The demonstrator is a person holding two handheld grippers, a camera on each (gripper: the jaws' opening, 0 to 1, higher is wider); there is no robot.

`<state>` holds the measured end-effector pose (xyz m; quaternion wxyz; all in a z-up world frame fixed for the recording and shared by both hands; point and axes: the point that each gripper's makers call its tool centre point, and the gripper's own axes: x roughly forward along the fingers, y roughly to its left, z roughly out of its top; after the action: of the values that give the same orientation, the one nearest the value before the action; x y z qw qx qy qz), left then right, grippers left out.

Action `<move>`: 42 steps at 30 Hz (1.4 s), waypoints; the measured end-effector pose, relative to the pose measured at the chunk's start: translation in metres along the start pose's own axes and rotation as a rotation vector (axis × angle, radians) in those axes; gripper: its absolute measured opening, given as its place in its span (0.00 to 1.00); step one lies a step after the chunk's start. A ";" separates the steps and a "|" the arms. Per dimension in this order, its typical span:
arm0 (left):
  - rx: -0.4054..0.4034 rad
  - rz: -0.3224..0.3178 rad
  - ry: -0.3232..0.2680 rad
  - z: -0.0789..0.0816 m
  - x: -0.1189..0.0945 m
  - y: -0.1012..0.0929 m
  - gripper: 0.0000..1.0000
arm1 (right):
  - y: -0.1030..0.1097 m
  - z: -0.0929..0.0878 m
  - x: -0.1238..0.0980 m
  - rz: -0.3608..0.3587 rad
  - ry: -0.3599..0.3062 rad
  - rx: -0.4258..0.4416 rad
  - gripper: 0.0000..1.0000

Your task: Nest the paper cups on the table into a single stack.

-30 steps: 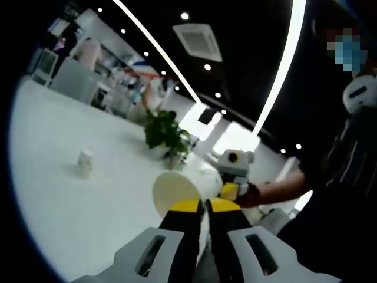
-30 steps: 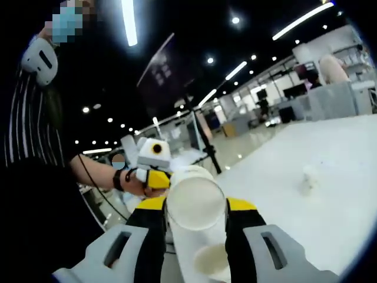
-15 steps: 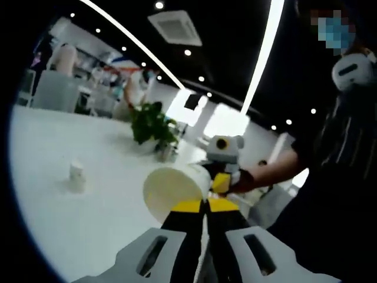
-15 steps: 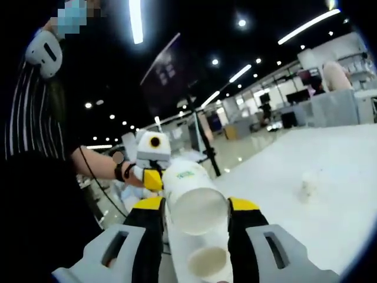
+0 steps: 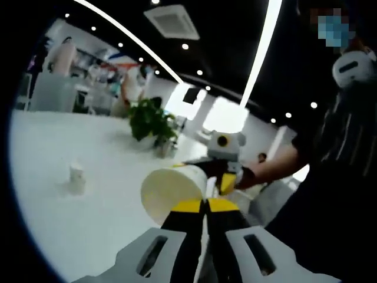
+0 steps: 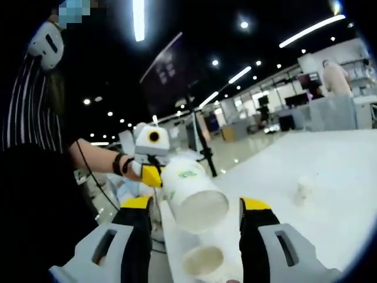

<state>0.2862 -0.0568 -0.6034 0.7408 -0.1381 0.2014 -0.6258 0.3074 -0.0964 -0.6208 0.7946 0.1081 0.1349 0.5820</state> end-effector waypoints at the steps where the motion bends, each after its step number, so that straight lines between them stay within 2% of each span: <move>1: 0.003 -0.001 0.001 0.001 0.000 -0.001 0.00 | -0.001 -0.001 -0.001 -0.007 0.004 -0.006 0.60; 6: 0.017 -0.001 0.028 0.000 0.000 -0.001 0.00 | -0.005 0.003 -0.008 -0.037 -0.011 -0.001 0.72; 11: 0.039 -0.002 0.046 0.000 -0.001 -0.002 0.00 | -0.012 0.006 -0.021 -0.079 -0.025 -0.019 0.77; 15: 0.048 -0.001 0.087 -0.003 -0.002 -0.001 0.00 | -0.018 0.008 -0.033 -0.110 -0.042 -0.011 0.83; 19: 0.057 -0.003 0.103 -0.002 -0.002 -0.001 0.00 | -0.026 0.007 -0.044 -0.159 -0.047 -0.019 0.92; 24: 0.119 0.000 0.185 -0.005 -0.003 -0.003 0.00 | -0.029 0.005 -0.056 -0.188 -0.041 -0.025 1.00; 29: 0.150 0.004 0.223 -0.001 -0.004 -0.005 0.00 | -0.031 0.000 -0.066 -0.206 -0.033 -0.028 1.00; 33: 0.163 -0.018 0.244 0.002 -0.002 -0.011 0.00 | -0.031 -0.007 -0.071 -0.211 -0.006 -0.040 1.00; 38: 0.233 -0.019 0.344 -0.004 -0.001 -0.012 0.00 | -0.032 -0.012 -0.077 -0.222 0.001 -0.042 1.00; 41: 0.294 -0.018 0.440 -0.011 -0.001 -0.012 0.00 | -0.033 -0.014 -0.080 -0.233 -0.006 -0.027 1.00; 42: 0.307 -0.029 0.442 -0.010 0.000 -0.015 0.00 | -0.033 -0.015 -0.081 -0.235 -0.006 -0.026 1.00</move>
<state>0.2687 -0.0590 -0.6058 0.6822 0.1129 0.2590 -0.6744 0.3087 -0.1832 -0.6385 0.8592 0.0829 0.1367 0.4860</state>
